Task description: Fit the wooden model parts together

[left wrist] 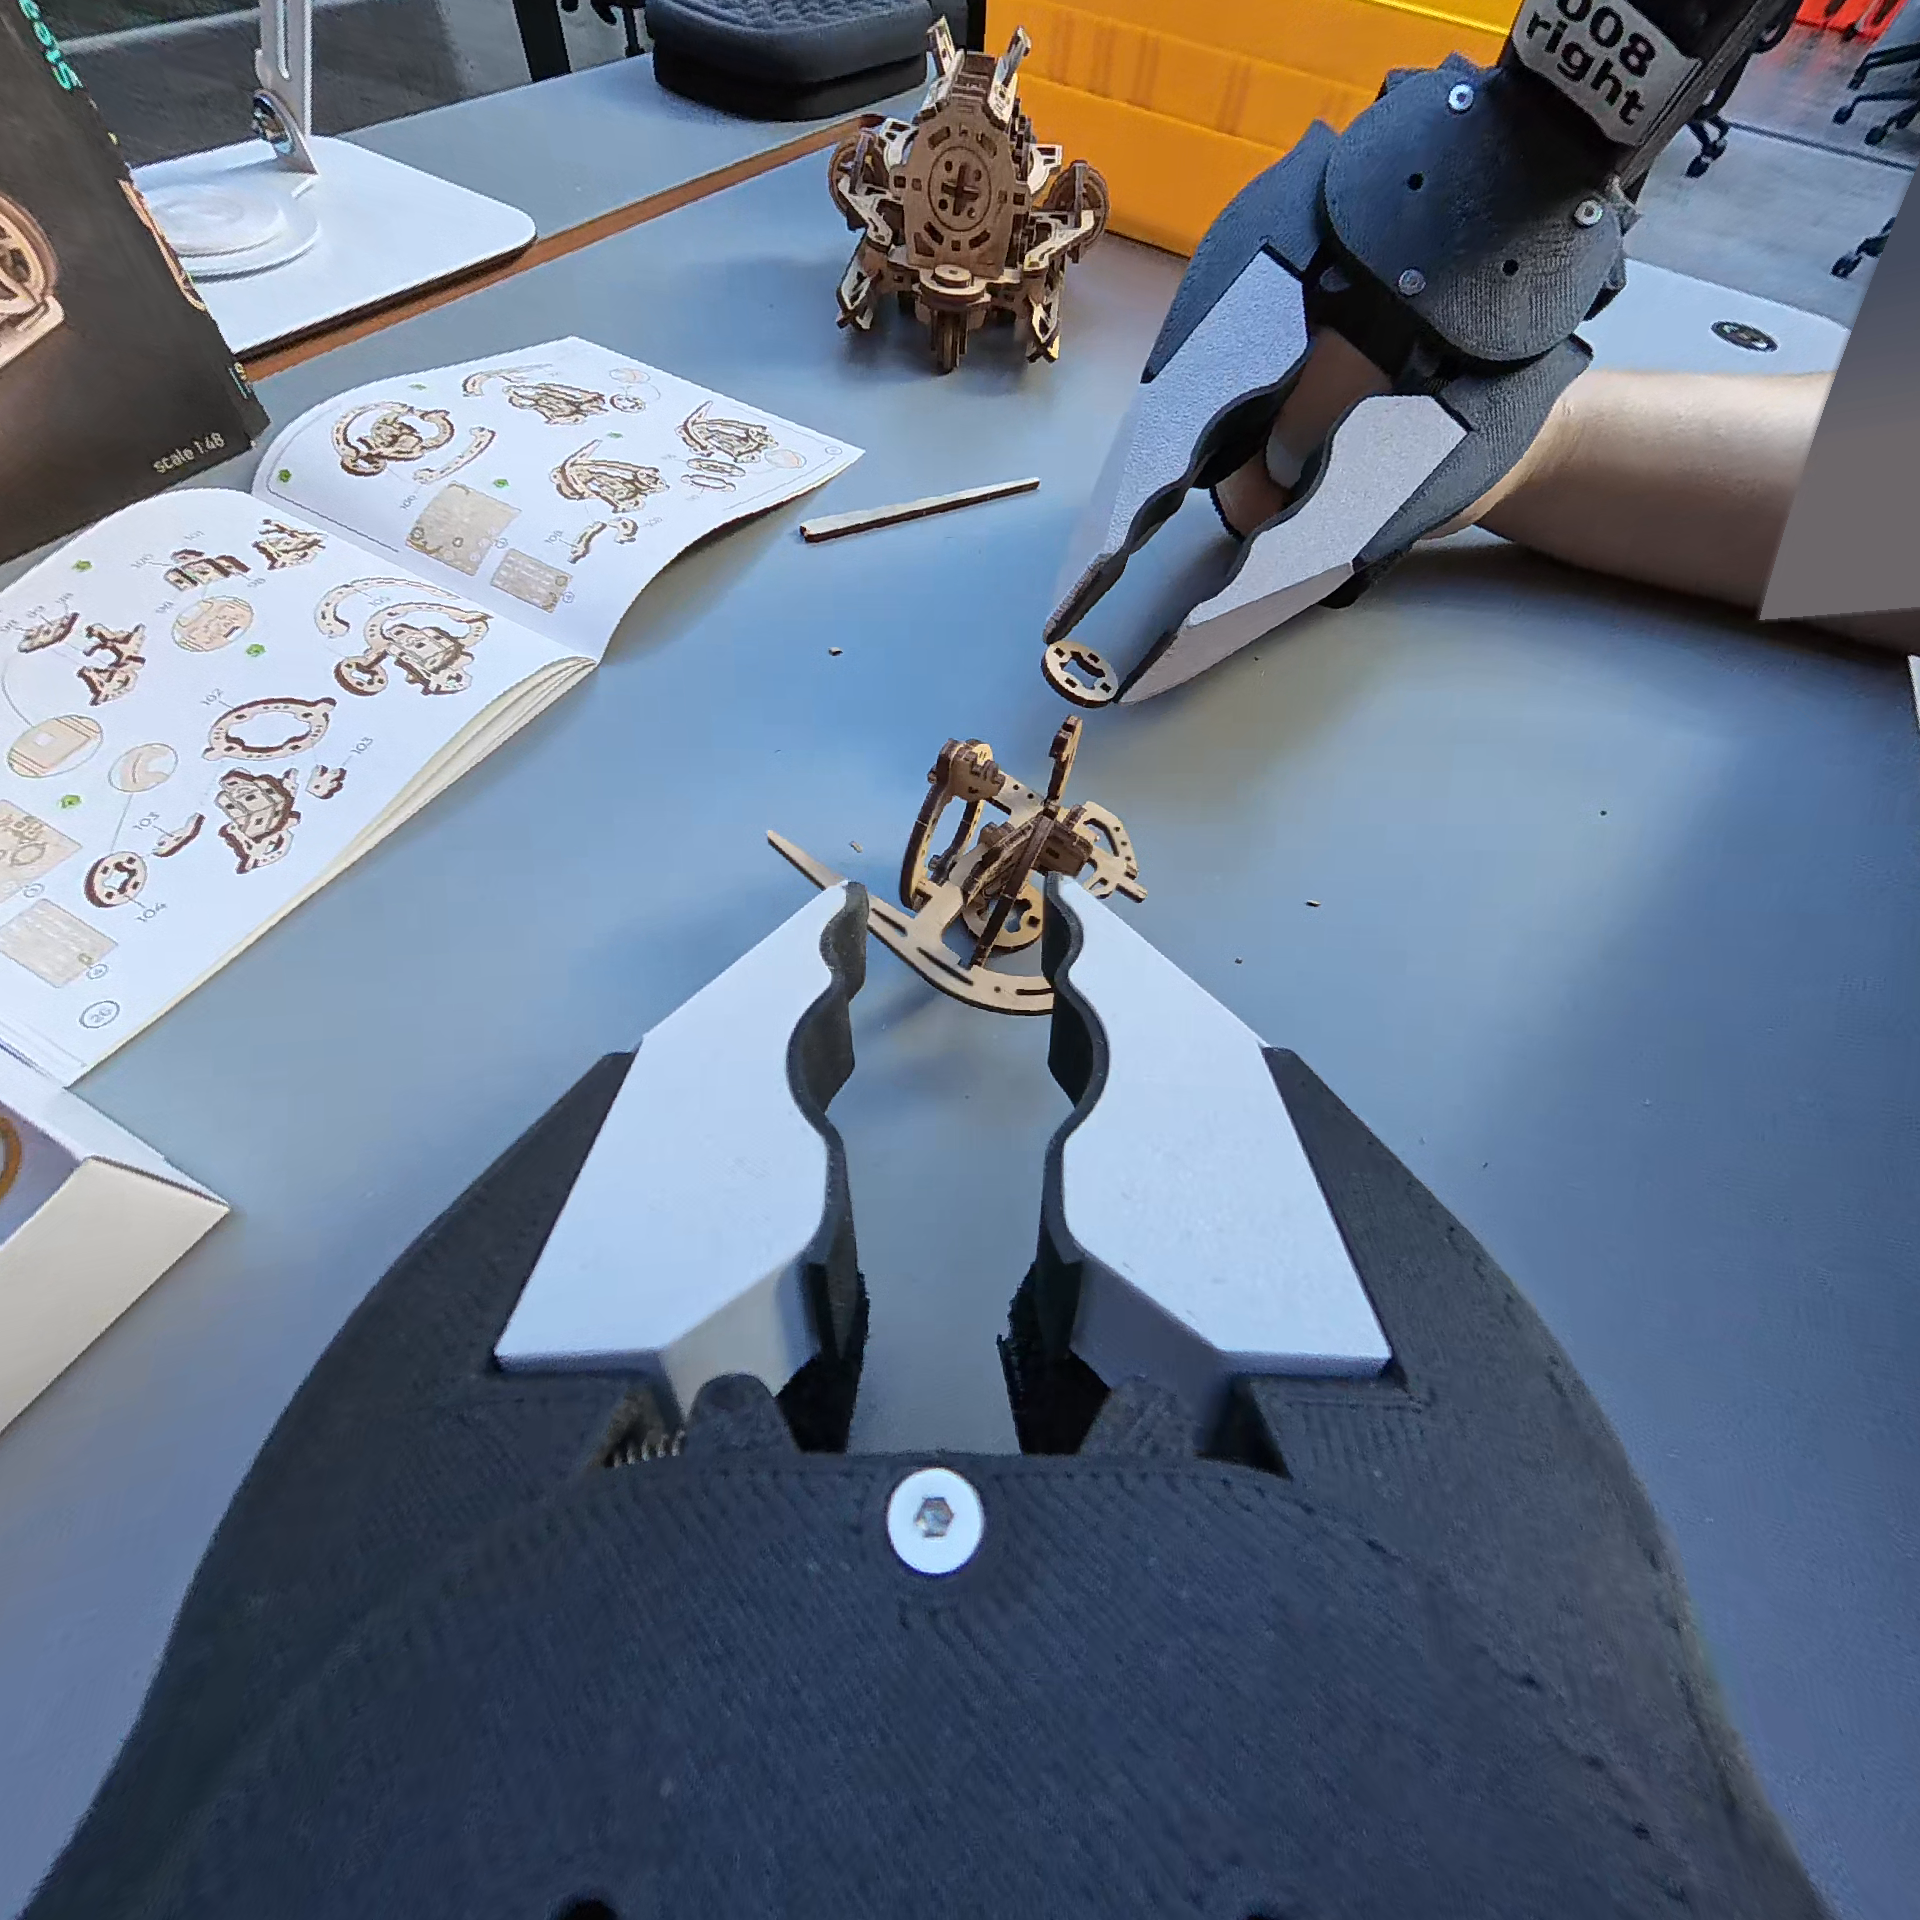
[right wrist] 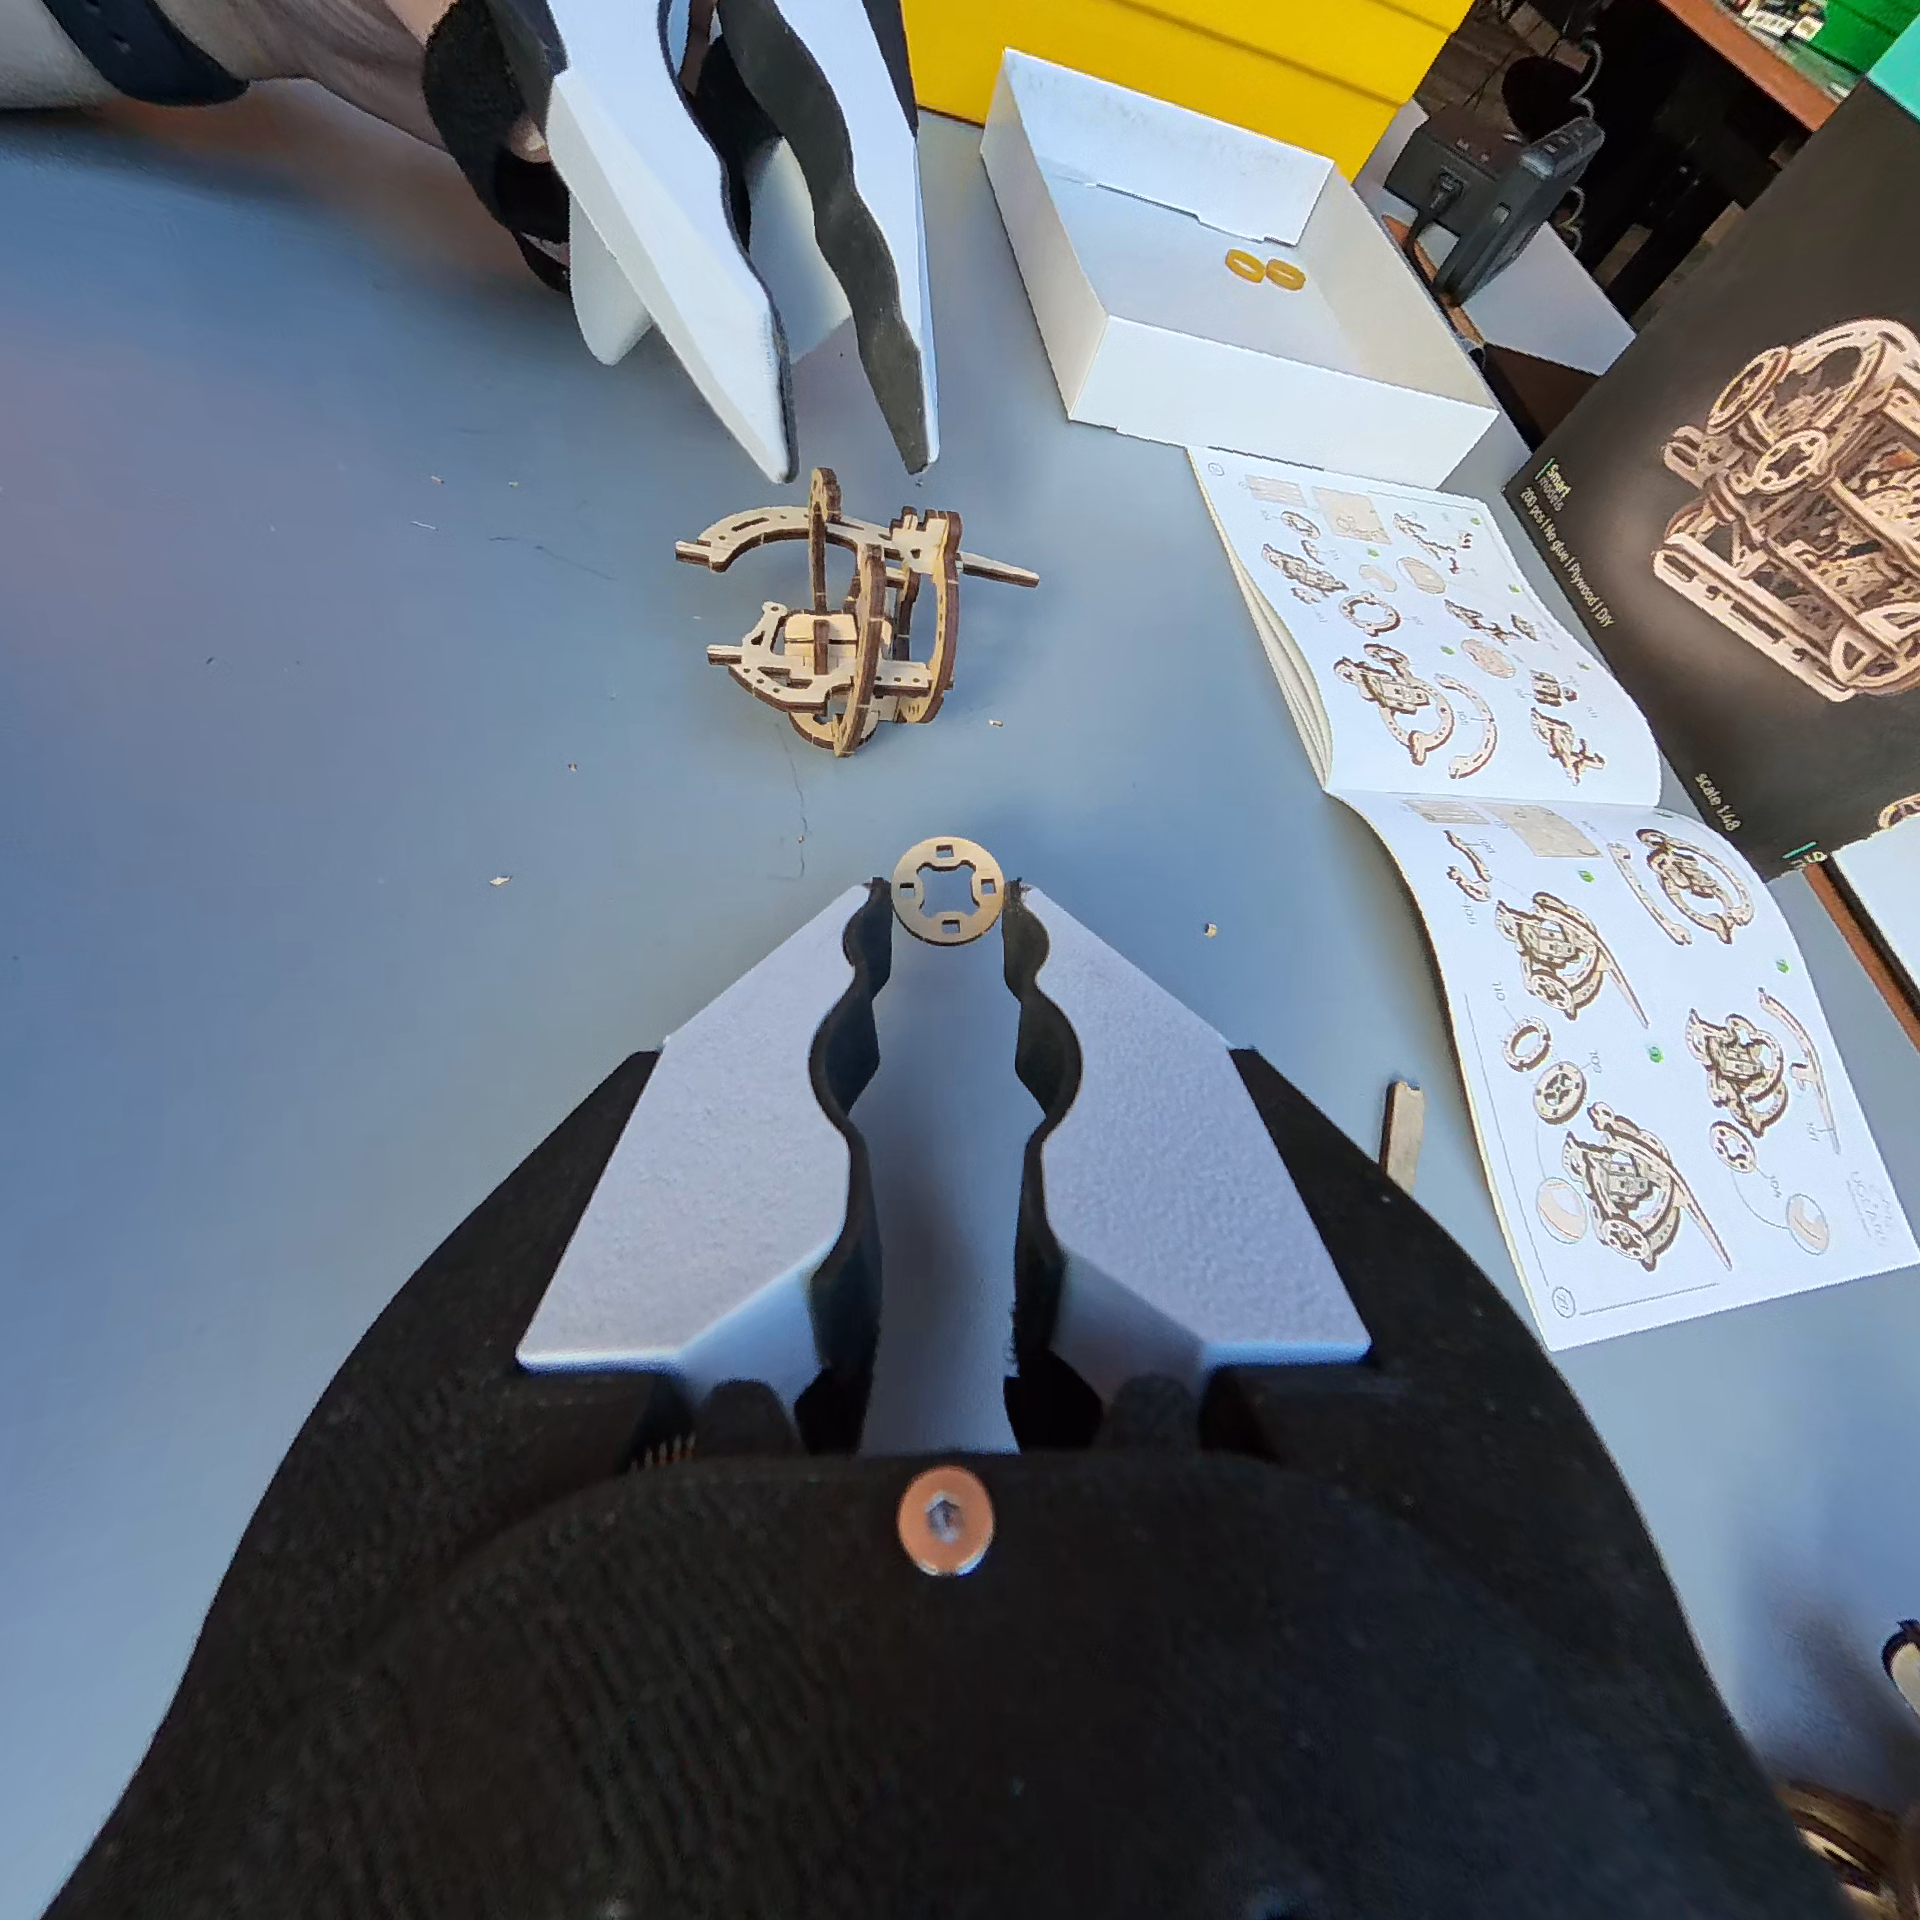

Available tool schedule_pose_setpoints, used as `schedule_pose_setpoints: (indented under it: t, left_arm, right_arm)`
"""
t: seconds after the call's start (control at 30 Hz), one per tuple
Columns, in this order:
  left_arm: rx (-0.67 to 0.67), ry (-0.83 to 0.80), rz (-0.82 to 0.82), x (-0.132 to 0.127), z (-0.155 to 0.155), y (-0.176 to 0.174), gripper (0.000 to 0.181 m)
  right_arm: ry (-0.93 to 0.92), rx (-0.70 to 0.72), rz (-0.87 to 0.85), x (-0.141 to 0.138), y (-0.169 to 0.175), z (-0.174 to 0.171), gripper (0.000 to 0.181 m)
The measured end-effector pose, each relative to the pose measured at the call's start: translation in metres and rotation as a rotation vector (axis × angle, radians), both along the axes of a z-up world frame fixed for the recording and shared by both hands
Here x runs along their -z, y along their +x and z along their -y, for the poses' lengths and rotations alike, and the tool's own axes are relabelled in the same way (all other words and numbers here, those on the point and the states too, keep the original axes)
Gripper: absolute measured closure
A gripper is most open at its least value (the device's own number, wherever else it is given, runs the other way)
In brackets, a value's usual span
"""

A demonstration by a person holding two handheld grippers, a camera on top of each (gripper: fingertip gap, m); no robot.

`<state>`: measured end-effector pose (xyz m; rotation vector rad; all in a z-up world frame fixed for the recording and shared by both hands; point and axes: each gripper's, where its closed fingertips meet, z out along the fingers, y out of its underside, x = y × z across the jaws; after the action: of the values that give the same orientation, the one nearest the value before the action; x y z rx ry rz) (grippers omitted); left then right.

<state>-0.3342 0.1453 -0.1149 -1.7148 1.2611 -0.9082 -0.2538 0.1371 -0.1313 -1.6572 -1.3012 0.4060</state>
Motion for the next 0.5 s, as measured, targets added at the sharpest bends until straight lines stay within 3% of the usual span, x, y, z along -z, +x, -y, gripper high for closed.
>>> schedule_pose_setpoints:
  t: [0.5]
  left_arm:
    - [0.086,0.013,-0.009,-0.0043,0.0053,0.0055,0.140]
  right_arm:
    - [0.006,-0.002,0.014,0.0017,-0.0007,0.0000,0.161]
